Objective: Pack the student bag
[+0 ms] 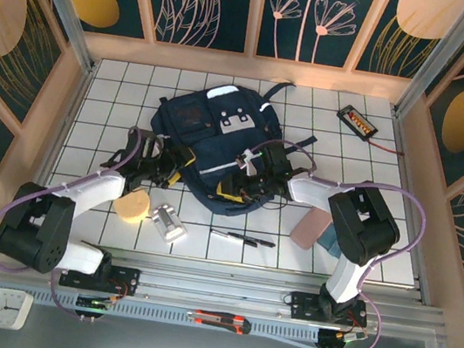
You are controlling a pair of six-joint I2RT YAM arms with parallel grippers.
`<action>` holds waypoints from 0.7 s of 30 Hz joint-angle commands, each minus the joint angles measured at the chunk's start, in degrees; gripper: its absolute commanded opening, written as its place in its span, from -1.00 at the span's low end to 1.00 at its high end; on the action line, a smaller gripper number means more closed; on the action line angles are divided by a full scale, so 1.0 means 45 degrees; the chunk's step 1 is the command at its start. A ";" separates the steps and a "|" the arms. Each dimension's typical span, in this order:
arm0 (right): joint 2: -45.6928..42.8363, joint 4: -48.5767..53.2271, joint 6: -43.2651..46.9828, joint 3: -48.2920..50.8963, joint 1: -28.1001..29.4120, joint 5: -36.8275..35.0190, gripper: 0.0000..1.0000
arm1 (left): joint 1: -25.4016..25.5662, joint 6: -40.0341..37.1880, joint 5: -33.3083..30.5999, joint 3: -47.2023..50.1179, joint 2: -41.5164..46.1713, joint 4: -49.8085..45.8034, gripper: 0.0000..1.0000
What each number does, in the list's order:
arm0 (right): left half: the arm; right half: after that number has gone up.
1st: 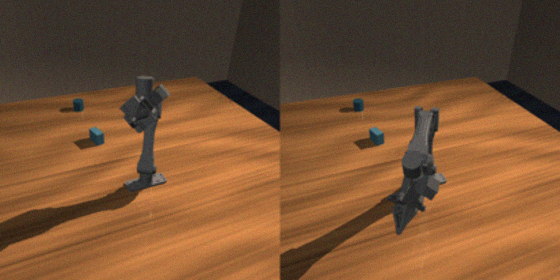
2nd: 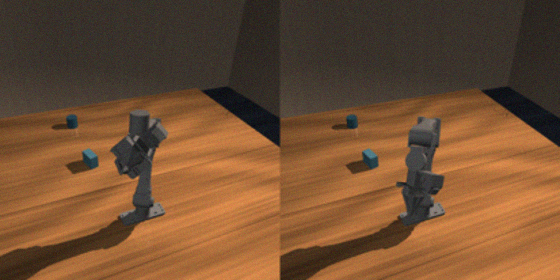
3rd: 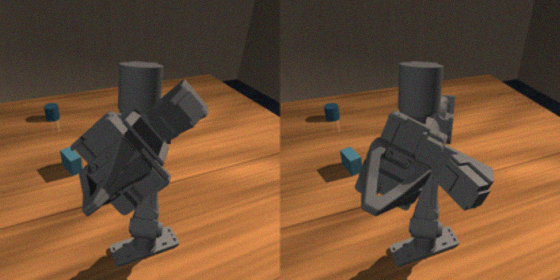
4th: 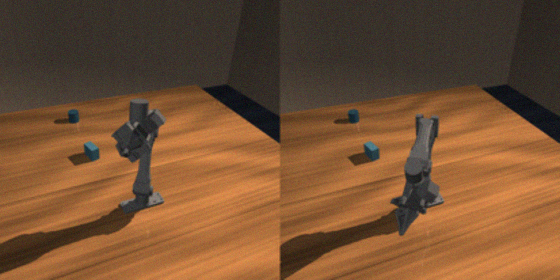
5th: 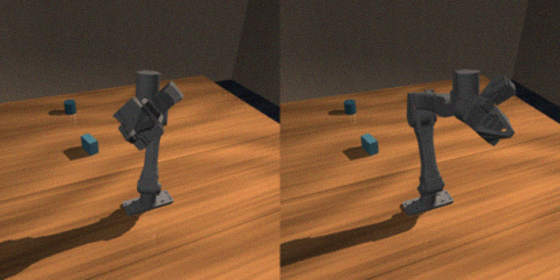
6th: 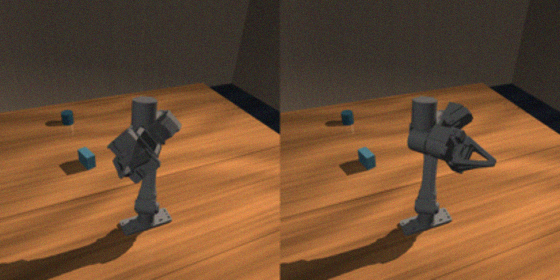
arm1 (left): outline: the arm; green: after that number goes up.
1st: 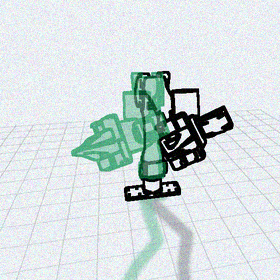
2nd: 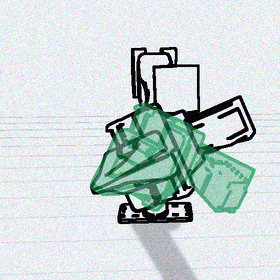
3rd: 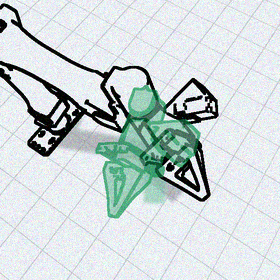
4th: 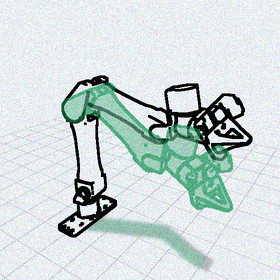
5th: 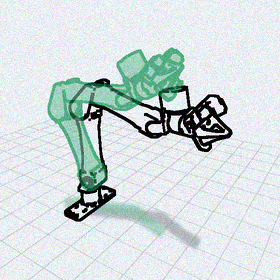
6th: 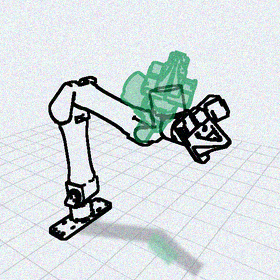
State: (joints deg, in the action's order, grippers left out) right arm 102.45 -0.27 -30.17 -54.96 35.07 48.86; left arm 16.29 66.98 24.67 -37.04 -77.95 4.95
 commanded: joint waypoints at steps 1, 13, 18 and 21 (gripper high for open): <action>0.0310 -0.0477 -0.0286 0.0201 -0.0068 -0.0389 -0.09 | 0.0044 -0.0234 -0.0181 -0.1055 0.0562 -0.1831 0.54; 0.0495 -0.0357 -0.0266 -0.0015 -0.0051 -0.0458 -0.11 | 0.0505 -0.0732 -0.0191 -0.1722 -0.1659 -0.1594 0.45; 0.0483 -0.0375 -0.0252 0.0102 -0.0042 -0.0499 -0.11 | 0.0559 -0.1027 -0.0364 -0.1752 -0.2071 -0.1772 0.44; 0.0560 -0.0607 -0.0372 0.0171 -0.0054 -0.0469 -0.11 | 0.0559 -0.1119 -0.0450 -0.1610 -0.2312 -0.1710 0.44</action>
State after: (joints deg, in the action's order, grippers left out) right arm 103.42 -1.61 -31.03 -54.89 35.07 47.97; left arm 18.46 63.20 23.29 -45.32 -87.07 -1.54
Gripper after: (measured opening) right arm 0.446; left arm 0.722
